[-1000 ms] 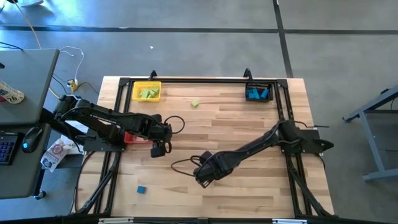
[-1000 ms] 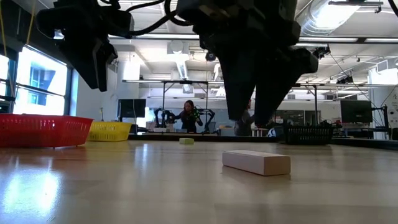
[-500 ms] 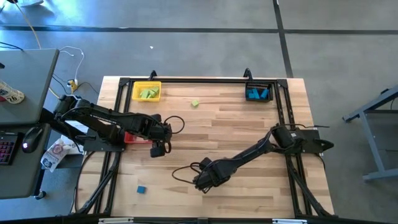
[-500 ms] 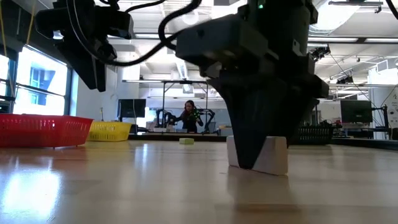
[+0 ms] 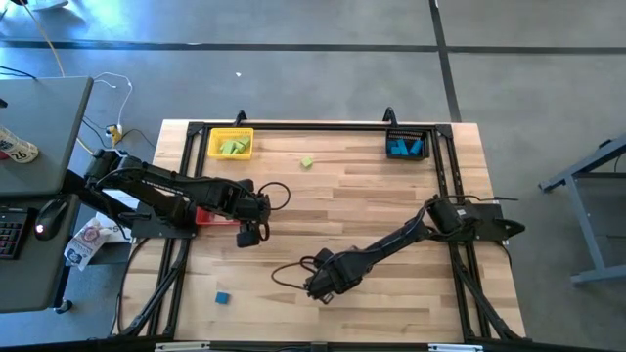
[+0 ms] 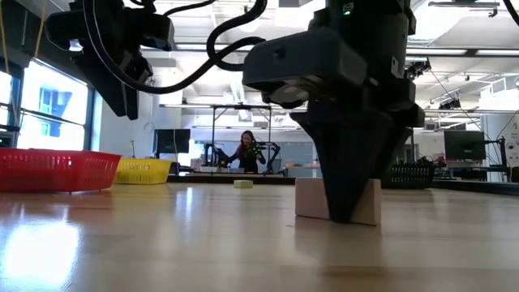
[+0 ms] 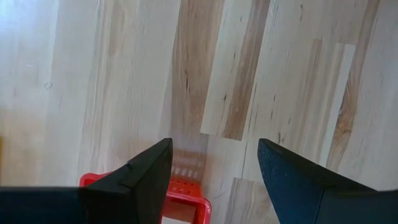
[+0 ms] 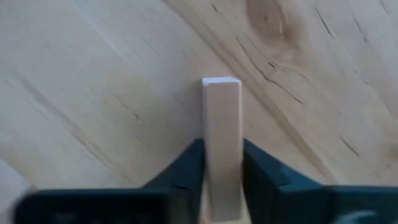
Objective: Sort & place blocks by color
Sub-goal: Put the brown block into the red bin
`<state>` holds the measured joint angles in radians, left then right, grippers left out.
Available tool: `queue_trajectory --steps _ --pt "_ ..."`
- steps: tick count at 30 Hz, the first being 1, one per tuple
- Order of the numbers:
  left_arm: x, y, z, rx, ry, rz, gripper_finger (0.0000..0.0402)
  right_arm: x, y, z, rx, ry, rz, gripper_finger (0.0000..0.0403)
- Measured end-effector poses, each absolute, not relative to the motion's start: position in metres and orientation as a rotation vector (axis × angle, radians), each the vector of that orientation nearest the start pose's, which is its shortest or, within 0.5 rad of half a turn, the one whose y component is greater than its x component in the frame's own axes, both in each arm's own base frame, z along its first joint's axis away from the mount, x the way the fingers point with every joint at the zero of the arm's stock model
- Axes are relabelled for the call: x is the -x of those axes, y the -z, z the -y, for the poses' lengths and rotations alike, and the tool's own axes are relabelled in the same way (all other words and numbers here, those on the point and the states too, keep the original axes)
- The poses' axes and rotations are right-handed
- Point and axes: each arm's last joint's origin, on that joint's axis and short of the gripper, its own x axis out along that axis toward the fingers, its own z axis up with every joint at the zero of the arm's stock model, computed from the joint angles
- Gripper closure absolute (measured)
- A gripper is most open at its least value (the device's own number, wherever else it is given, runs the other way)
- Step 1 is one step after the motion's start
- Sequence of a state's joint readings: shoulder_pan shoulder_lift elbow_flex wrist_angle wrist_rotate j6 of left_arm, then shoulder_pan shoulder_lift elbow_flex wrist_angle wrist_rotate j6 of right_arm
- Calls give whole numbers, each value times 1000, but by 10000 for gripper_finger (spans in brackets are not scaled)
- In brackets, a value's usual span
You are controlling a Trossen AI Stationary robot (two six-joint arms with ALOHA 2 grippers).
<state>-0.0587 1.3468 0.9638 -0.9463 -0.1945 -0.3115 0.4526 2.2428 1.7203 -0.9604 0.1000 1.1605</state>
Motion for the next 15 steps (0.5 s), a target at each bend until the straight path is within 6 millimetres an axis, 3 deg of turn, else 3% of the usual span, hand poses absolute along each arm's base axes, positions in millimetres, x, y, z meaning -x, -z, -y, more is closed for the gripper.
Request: queue_trajectory --steps 3,8,15 --pt "-234 -232 8 97 -318 -1284 179 -393 -144 -188 -499 508 -1371 374" --pt "-235 -232 8 80 -302 -1280 179 -397 -151 -184 -449 455 -1325 366" --pt "-241 -234 10 3 -211 -1230 179 -406 -179 -167 -349 392 -1192 372"
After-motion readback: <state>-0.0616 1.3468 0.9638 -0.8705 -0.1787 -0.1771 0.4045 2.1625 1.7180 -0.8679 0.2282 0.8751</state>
